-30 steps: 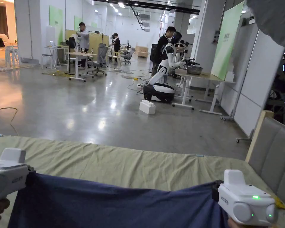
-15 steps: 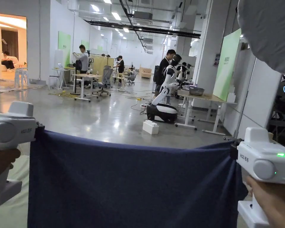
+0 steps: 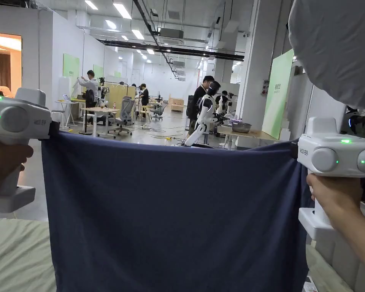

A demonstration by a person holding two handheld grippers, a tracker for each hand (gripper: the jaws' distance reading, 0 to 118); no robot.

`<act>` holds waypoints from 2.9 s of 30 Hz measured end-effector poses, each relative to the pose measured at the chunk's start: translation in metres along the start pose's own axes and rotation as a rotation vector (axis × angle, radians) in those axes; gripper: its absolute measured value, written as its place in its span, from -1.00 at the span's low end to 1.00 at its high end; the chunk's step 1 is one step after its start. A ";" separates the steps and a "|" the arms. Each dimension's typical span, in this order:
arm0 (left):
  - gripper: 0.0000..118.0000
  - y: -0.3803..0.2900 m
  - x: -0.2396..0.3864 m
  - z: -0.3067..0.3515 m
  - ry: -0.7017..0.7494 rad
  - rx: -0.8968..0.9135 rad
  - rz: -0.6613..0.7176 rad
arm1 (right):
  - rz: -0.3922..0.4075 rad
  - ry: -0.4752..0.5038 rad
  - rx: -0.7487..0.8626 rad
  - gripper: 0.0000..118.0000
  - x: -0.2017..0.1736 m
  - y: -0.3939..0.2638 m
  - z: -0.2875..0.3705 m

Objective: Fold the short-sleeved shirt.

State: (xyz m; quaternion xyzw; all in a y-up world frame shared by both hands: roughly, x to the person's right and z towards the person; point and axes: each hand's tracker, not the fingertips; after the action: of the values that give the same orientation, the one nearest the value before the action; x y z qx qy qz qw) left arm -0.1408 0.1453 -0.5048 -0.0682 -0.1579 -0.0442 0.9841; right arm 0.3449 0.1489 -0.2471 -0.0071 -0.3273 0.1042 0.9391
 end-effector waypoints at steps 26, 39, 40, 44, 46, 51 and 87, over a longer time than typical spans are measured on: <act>-0.96 -0.062 0.004 -0.001 0.011 -0.034 -0.038 | 0.031 0.027 -0.011 -0.93 -0.018 -0.062 0.028; -0.96 -0.164 -0.011 0.095 -0.028 -0.081 -0.045 | 0.066 0.066 -0.074 -0.93 -0.002 -0.140 0.132; -0.96 -0.169 -0.014 0.103 -0.026 -0.074 -0.030 | 0.063 0.071 -0.081 -0.93 0.000 -0.145 0.142; -0.96 -0.204 -0.020 0.140 -0.048 -0.087 -0.018 | 0.066 0.077 -0.103 -0.93 0.005 -0.169 0.185; -0.96 -0.223 -0.023 0.158 -0.054 -0.093 -0.022 | 0.065 0.084 -0.118 -0.93 0.007 -0.182 0.206; -0.96 -0.283 -0.029 0.207 -0.066 -0.138 0.025 | 0.080 0.119 -0.182 -0.93 0.008 -0.227 0.260; -0.95 -0.560 -0.040 0.286 -0.101 -0.836 -0.061 | 0.253 0.336 -0.984 -0.91 -0.009 -0.491 0.391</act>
State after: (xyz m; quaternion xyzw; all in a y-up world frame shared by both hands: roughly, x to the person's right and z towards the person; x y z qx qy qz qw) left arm -0.3262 -0.3624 -0.1815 -0.4588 -0.1763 -0.1301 0.8611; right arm 0.1907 -0.3547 0.0944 -0.5027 -0.1794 0.0484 0.8443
